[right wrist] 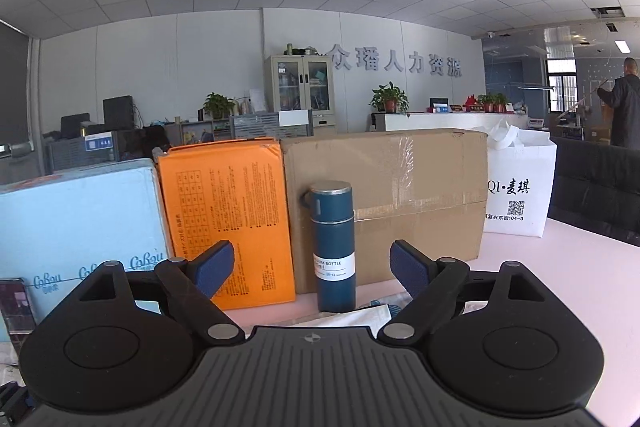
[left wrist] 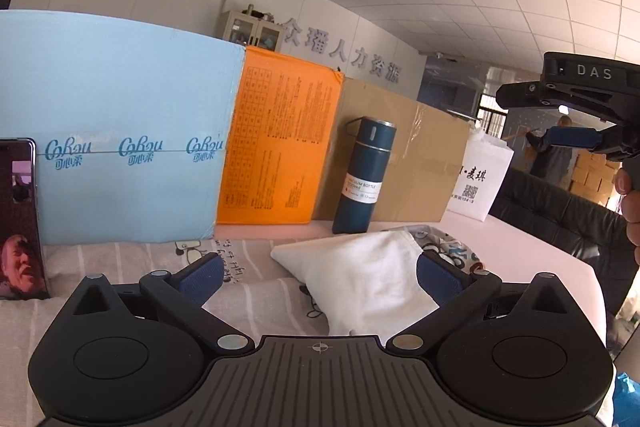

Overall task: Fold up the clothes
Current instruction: 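Withdraw both open grippers from the placed T-shirt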

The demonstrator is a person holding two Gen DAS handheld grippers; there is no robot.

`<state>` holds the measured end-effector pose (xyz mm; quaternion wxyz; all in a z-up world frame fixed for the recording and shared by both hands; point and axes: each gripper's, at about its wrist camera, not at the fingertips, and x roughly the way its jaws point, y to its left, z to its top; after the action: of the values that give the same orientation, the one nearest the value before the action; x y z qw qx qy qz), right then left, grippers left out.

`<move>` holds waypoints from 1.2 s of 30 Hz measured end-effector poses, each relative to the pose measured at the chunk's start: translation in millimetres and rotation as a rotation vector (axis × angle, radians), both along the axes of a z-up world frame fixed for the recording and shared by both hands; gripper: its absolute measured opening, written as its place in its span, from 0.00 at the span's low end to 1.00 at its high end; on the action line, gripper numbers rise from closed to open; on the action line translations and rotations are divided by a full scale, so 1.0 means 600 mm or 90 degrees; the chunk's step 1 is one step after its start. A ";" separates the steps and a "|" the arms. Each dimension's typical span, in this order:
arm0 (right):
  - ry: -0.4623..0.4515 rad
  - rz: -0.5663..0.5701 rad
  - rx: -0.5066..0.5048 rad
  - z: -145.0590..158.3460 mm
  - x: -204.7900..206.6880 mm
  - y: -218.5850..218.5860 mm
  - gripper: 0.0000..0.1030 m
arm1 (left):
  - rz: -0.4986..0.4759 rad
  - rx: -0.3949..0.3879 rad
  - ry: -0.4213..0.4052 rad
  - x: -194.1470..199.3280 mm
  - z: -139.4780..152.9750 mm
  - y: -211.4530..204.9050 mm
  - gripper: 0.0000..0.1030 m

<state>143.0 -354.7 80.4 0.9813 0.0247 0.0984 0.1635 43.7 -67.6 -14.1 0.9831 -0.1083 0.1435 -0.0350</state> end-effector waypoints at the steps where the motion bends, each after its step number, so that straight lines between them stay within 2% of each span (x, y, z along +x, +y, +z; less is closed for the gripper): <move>1: -0.004 0.001 -0.001 0.010 -0.025 -0.002 0.86 | -0.003 -0.001 -0.003 -0.003 0.002 0.003 1.00; 4: -0.015 -0.002 -0.002 0.027 -0.095 -0.006 0.90 | -0.013 -0.003 -0.014 -0.010 0.010 0.011 1.00; 8: -0.018 -0.037 0.011 0.016 -0.158 -0.007 0.97 | -0.025 -0.006 -0.027 -0.020 0.020 0.021 1.00; 13: 0.004 -0.106 0.019 -0.024 -0.182 -0.001 0.99 | -0.030 -0.011 -0.040 -0.030 0.027 0.040 1.00; 20: 0.038 -0.165 0.021 -0.106 -0.170 0.030 1.00 | 0.003 -0.008 -0.037 -0.026 0.011 0.073 1.00; 26: 0.101 -0.160 0.073 -0.162 -0.115 0.065 1.00 | 0.022 0.013 -0.015 -0.007 -0.011 0.082 1.00; 33: 0.193 -0.195 0.037 -0.209 -0.062 0.111 1.00 | 0.052 0.039 0.011 0.009 -0.033 0.085 1.00; 36: 0.181 -0.204 0.036 -0.220 -0.061 0.117 1.00 | 0.055 0.045 0.021 0.013 -0.039 0.087 1.00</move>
<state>106.4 -284.3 -51.4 0.9699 0.0905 0.2260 0.0033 51.3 -15.4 -37.5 0.9843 -0.0805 0.1563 0.0144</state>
